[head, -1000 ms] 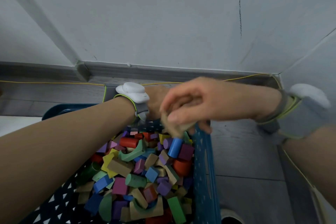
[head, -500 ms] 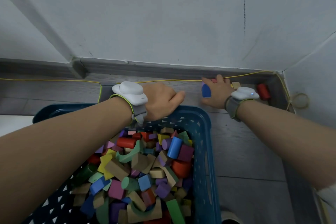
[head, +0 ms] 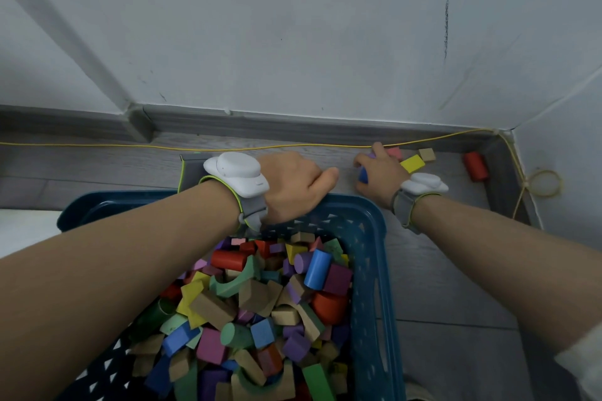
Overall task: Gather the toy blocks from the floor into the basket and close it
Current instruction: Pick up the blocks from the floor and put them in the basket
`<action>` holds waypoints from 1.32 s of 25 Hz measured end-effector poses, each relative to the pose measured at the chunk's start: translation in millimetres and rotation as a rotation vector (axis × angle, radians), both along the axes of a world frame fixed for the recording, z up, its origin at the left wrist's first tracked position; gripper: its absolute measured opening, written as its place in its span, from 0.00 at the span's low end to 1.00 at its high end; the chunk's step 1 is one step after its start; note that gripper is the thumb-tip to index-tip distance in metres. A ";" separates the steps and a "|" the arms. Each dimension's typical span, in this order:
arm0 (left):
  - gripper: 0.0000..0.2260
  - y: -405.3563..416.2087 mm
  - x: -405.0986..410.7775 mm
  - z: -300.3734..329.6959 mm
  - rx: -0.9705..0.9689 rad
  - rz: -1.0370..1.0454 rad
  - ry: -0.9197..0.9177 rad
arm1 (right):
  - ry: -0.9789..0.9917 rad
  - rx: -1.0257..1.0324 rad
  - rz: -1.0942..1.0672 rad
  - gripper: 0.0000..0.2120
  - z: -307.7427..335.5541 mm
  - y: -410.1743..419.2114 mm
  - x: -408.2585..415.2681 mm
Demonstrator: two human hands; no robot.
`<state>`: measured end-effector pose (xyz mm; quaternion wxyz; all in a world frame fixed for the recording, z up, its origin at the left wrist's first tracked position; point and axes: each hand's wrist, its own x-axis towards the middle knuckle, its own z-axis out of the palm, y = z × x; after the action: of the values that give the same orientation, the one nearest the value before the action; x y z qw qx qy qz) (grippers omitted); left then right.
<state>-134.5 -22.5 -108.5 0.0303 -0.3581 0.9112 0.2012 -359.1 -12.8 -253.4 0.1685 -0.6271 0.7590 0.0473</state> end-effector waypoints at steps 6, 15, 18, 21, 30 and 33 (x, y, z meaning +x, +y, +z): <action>0.24 2.0 0.3 2.0 -0.005 -0.022 -0.026 | -0.007 0.017 0.060 0.19 -1.3 13.3 9.6; 0.24 0.8 4.7 2.0 0.023 -0.001 -0.009 | -1.176 -0.218 -0.510 0.13 110.1 18.2 37.6; 0.16 -6.9 5.5 -13.6 0.135 0.040 -0.054 | -1.567 -0.053 -0.181 0.16 191.7 34.9 38.0; 0.19 -13.7 -11.0 -49.0 0.508 0.272 -0.379 | -1.394 0.393 0.285 0.18 227.5 56.8 56.7; 0.21 -3.8 6.0 -7.5 0.000 -0.106 -0.080 | -1.016 0.098 -0.275 0.02 163.2 20.7 20.6; 0.21 -11.3 5.1 -10.2 0.013 -0.064 -0.051 | -0.292 0.135 -0.289 0.28 77.4 6.9 -17.4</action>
<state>-129.4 -33.8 -118.7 0.0623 -0.3336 0.9199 0.1967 -376.5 -5.9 -176.0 0.3236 -0.4991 0.8037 -0.0180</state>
